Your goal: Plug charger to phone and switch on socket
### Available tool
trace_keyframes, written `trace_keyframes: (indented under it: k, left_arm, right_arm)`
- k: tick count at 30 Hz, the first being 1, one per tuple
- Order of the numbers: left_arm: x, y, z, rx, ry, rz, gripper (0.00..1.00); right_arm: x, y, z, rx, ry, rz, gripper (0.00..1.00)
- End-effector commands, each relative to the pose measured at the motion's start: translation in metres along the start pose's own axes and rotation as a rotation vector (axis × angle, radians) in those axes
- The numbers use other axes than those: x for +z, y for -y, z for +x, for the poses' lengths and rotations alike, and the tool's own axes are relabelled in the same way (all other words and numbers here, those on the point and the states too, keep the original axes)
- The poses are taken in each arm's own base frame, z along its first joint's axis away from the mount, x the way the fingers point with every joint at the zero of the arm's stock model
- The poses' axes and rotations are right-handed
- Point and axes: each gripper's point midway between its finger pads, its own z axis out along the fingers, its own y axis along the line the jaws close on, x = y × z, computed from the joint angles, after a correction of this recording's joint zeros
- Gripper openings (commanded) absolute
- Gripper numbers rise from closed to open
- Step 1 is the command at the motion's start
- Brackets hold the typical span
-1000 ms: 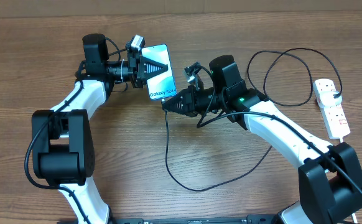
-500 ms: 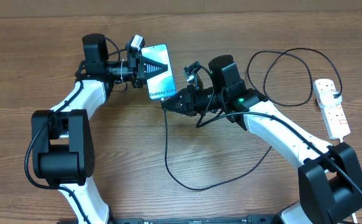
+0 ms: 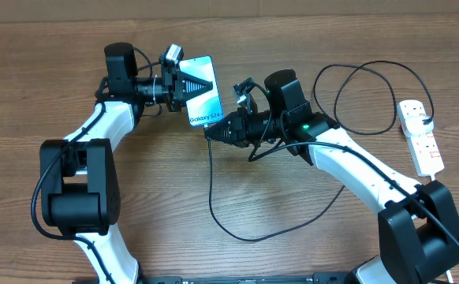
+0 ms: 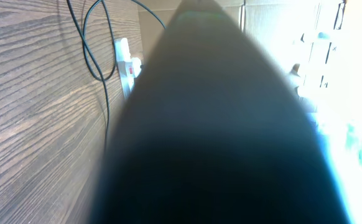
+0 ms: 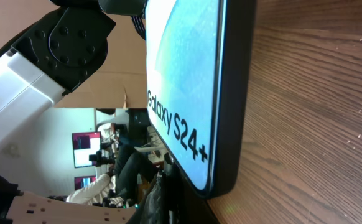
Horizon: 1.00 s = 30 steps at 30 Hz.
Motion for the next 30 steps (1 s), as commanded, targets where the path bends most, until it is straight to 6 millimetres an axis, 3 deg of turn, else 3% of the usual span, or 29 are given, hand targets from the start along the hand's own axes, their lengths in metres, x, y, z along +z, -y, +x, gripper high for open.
trace_keyframes:
  k: [1, 30]
  left_arm:
    - [-0.0002, 0.0080, 0.0041, 0.012, -0.032, 0.022, 0.04]
    - [-0.0002, 0.0080, 0.0040, 0.012, -0.031, 0.022, 0.04]
  right_arm:
    - [-0.0043, 0.0047, -0.0075, 0.002, 0.030, 0.010, 0.04]
    - [-0.0134, 0.0099, -0.0163, 0.013, 0.057, 0.015, 0.04]
